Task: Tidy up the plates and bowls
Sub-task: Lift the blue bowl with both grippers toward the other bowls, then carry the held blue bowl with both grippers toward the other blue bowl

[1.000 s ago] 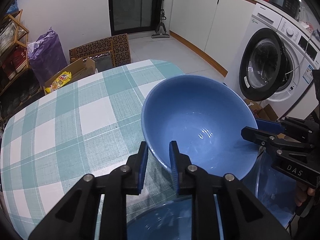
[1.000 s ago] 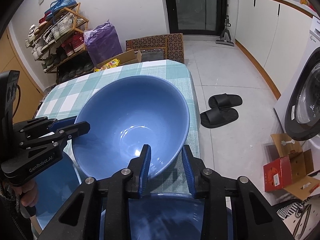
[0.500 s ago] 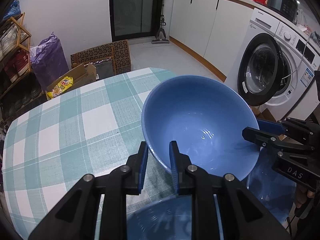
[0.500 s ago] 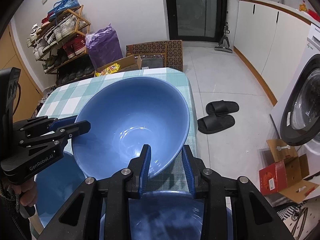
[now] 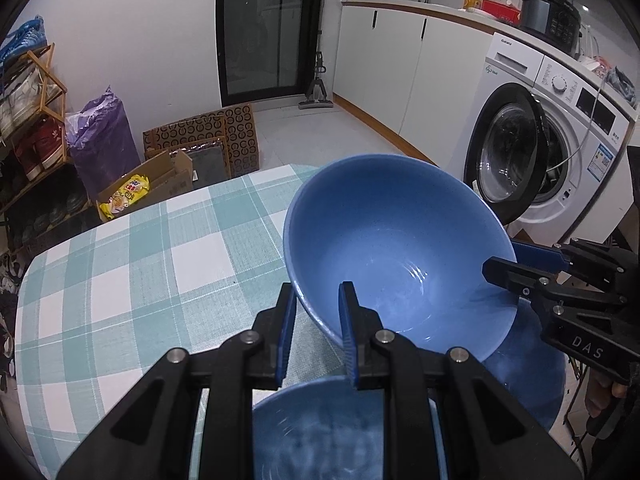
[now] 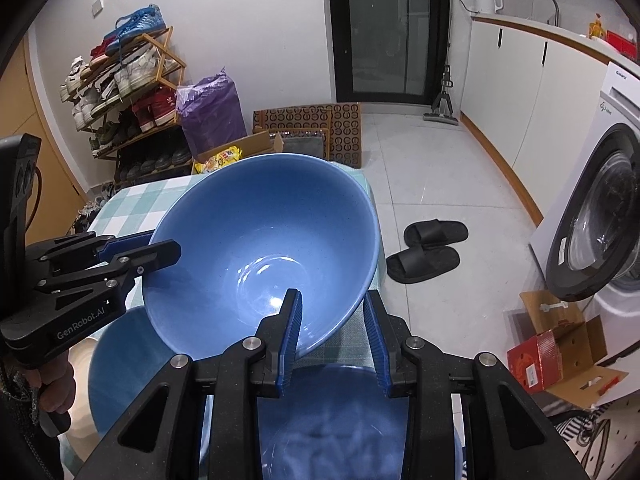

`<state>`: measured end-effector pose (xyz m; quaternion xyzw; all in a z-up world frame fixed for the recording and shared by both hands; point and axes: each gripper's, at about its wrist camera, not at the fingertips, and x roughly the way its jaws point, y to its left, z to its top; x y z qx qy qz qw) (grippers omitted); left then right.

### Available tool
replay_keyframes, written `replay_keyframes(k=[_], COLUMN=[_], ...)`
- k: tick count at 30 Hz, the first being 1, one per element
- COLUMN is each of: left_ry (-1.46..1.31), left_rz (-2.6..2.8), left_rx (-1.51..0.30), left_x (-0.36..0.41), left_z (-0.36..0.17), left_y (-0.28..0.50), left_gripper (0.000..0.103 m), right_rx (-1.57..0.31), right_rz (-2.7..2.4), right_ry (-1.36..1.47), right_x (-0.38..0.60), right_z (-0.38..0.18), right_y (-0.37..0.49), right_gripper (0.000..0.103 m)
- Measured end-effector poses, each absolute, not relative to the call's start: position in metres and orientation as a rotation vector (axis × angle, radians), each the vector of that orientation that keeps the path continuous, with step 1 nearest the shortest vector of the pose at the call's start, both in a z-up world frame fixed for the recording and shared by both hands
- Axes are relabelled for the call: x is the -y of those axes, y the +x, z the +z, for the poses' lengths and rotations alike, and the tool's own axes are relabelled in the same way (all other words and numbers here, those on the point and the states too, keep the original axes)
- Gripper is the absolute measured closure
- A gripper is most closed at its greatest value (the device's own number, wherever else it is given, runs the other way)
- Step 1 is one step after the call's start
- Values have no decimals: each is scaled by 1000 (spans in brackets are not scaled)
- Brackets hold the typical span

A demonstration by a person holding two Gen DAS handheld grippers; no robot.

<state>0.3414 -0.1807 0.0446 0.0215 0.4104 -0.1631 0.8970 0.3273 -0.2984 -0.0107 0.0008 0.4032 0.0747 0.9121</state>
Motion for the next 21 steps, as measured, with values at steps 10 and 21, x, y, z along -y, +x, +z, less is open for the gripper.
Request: replay_keyframes(k=[10, 21], left_ry=[48, 45], left_rz=[-337, -338], left_rx=[-811, -783], left_x=[179, 174], left_z=[64, 78], left_y=[324, 307], left_gripper=[83, 83], right_rx=[-786, -755], right_rz=[155, 163], right_ry=[-7, -10], right_x=[297, 290], right_z=[16, 36], right_y=[300, 278], right_gripper=[70, 70])
